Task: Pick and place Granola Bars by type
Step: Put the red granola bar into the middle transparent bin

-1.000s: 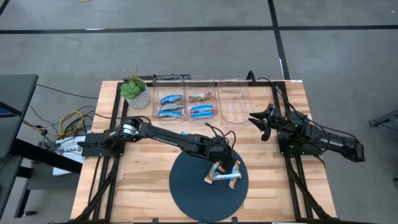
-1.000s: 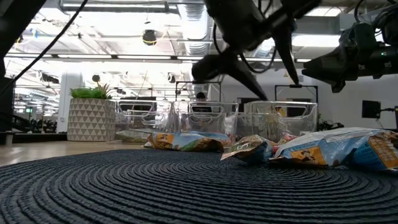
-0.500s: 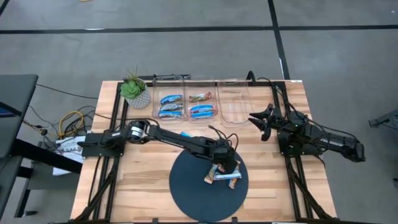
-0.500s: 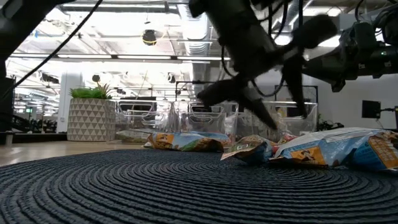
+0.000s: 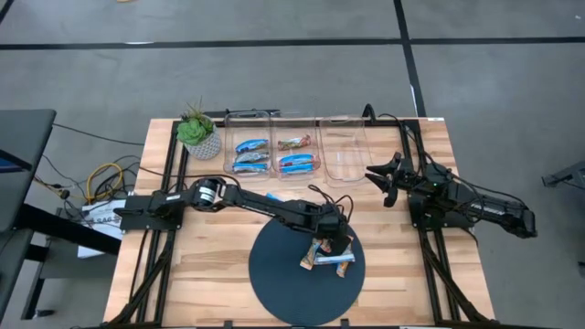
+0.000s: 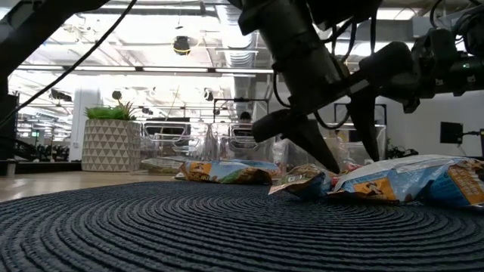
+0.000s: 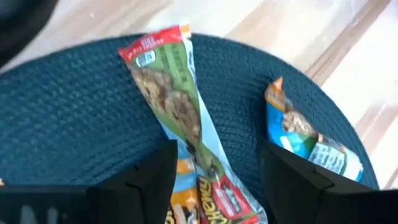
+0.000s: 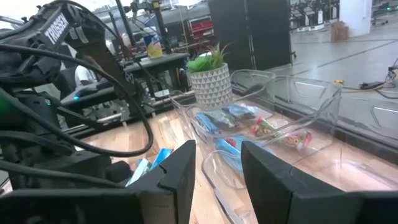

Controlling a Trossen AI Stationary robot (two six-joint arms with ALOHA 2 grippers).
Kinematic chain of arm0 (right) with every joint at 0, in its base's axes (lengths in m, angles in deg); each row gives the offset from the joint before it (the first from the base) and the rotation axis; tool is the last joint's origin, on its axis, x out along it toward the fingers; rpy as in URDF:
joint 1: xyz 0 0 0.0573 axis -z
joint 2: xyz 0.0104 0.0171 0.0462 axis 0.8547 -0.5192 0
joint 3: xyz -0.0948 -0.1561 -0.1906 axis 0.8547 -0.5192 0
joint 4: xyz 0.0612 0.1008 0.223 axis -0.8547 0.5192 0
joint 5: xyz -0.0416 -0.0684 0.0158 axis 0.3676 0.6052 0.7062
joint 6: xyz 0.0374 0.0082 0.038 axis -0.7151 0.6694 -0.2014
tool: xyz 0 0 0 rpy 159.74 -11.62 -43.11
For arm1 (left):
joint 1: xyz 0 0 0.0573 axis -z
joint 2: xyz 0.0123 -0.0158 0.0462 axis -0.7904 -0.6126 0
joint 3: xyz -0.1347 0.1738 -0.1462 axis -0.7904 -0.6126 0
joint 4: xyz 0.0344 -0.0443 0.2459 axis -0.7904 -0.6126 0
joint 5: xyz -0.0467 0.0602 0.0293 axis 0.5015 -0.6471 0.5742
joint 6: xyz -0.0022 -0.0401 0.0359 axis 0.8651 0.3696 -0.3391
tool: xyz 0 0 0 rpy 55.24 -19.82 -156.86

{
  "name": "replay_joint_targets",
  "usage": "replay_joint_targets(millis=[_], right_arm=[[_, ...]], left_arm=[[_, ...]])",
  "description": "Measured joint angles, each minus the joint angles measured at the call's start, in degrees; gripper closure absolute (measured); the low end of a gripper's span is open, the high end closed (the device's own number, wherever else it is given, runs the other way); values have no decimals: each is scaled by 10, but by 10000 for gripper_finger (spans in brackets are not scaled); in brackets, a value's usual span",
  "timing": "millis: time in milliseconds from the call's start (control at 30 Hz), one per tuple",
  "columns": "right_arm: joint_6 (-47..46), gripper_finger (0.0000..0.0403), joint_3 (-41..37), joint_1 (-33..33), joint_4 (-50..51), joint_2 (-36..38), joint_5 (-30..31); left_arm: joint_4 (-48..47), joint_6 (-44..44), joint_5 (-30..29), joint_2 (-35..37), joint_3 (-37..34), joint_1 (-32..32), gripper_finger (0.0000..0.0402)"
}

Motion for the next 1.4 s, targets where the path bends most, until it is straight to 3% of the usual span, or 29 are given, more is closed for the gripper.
replay_joint_targets(millis=[233,833,1133,1400], right_arm=[[0,280,0,0,0,0,0],[0,280,0,0,0,1,-1],[0,280,0,0,0,1,-1],[0,280,0,0,1,1,-1]], left_arm=[[9,-2,15,-22,2,0,212],[18,-23,30,-26,2,0,343],[15,-48,35,-27,28,-4,362],[-47,-130,30,-27,97,-10,363]])
